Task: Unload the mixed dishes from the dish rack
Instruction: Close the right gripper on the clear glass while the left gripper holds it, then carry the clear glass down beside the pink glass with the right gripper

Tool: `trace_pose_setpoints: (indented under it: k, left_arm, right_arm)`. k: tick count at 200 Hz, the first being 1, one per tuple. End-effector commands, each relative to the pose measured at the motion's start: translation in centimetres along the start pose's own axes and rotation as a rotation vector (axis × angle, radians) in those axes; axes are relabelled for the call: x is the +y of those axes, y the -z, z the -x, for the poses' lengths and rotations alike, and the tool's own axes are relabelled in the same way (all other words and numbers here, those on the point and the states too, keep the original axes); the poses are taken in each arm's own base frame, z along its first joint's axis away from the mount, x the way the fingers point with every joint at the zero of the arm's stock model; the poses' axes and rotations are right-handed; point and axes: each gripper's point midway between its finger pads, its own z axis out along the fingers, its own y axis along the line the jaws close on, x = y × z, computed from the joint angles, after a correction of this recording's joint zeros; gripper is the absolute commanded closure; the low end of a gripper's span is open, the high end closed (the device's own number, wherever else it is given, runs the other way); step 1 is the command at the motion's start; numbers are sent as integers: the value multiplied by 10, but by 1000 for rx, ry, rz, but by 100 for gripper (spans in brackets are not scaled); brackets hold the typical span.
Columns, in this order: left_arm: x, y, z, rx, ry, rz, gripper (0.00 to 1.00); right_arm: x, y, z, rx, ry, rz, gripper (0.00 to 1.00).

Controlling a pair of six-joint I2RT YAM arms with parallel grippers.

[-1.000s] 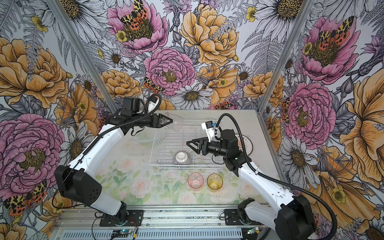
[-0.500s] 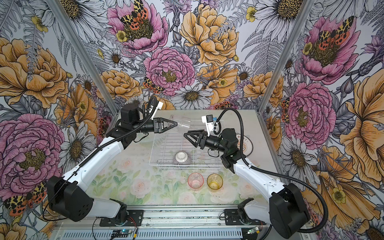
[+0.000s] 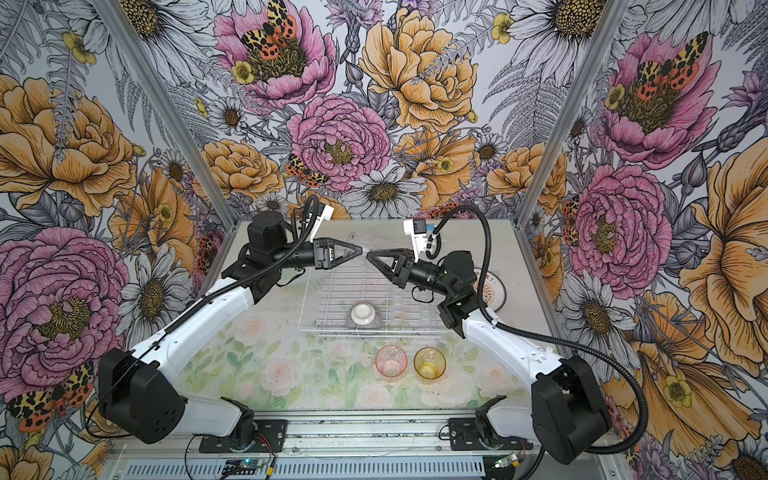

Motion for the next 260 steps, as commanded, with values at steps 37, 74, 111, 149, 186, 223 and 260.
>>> trace_pose_setpoints:
  k: [37,74,111,149,186,223,260]
  left_arm:
    - [-17,-6,4,-15,-51,-42,46]
    - [-18,10,4,-46,-108,70,12]
    - [-36,43,10,-110,-169,146,1]
    - [-3,100,16,-184,-200,558,1]
    - [40,140,6,-193,-160,831,1]
    - [67,150,-6,-149,-117,915,1]
    - [71,147,-5,-138,-116,912,1]
  right_arm:
    - [25,-1,20,-33,70,34,100]
    - [28,5,22,-7,113,-29,100]
    - [34,17,17,71,178,-148,100]
    - [48,15,-33,333,280,-294,100]
    - [43,21,-112,660,416,-484,100]
    - [43,28,-206,1048,539,-508,100]
    - [38,16,-262,1260,618,-466,100]
